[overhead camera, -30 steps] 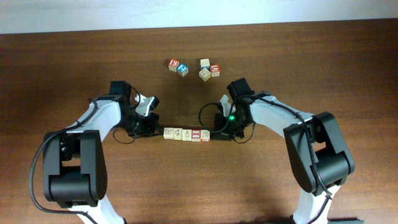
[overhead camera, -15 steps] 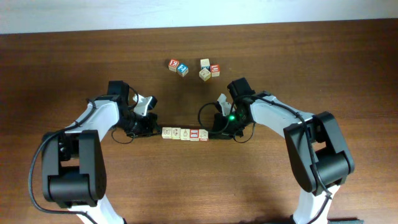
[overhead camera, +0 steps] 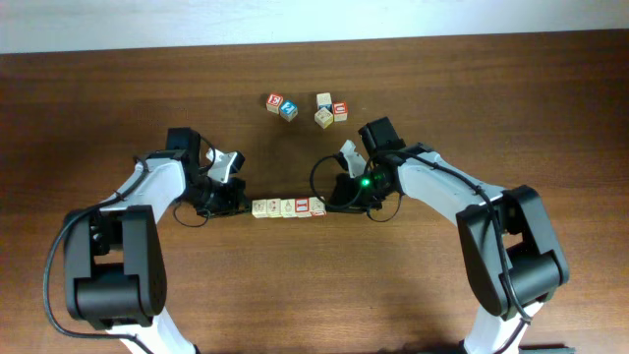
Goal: Rotate 5 blocks
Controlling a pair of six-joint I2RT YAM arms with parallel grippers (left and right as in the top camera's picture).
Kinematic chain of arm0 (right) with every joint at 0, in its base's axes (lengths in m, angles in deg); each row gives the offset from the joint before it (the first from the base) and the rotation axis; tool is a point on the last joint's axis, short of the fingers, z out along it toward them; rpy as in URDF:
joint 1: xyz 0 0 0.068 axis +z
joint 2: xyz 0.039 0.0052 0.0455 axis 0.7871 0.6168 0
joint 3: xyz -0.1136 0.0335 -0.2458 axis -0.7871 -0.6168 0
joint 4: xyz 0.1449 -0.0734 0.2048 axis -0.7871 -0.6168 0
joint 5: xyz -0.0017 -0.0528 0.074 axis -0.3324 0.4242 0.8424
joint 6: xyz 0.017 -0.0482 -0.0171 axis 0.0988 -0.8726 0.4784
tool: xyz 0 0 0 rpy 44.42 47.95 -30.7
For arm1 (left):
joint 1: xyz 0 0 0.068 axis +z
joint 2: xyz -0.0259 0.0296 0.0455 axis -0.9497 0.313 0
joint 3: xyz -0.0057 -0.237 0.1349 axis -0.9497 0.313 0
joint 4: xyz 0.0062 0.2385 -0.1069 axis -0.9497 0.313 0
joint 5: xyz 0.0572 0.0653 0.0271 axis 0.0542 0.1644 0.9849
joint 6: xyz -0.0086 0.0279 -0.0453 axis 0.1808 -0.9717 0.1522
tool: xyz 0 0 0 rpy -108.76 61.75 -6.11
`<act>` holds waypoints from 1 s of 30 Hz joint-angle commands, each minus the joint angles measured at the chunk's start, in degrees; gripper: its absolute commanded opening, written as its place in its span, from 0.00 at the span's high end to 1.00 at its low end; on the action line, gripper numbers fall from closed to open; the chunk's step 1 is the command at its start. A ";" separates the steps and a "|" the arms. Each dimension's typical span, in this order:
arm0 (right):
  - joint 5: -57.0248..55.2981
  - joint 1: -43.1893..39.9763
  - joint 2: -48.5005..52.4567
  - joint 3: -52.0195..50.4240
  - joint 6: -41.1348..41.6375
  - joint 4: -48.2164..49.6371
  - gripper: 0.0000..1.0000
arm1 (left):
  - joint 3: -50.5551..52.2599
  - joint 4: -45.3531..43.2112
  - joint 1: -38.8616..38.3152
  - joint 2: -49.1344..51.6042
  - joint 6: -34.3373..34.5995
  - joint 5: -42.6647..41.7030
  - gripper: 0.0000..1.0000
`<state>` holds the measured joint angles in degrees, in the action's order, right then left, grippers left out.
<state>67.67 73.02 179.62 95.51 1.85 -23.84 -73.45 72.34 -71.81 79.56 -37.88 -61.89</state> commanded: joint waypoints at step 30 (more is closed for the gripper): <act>4.09 6.38 -3.04 2.97 -2.03 0.52 0.96 | 0.28 0.07 -1.27 0.39 0.50 -2.80 1.00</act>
<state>68.85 76.89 177.91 96.83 0.40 -24.16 -73.45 72.12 -71.35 79.65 -37.86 -56.21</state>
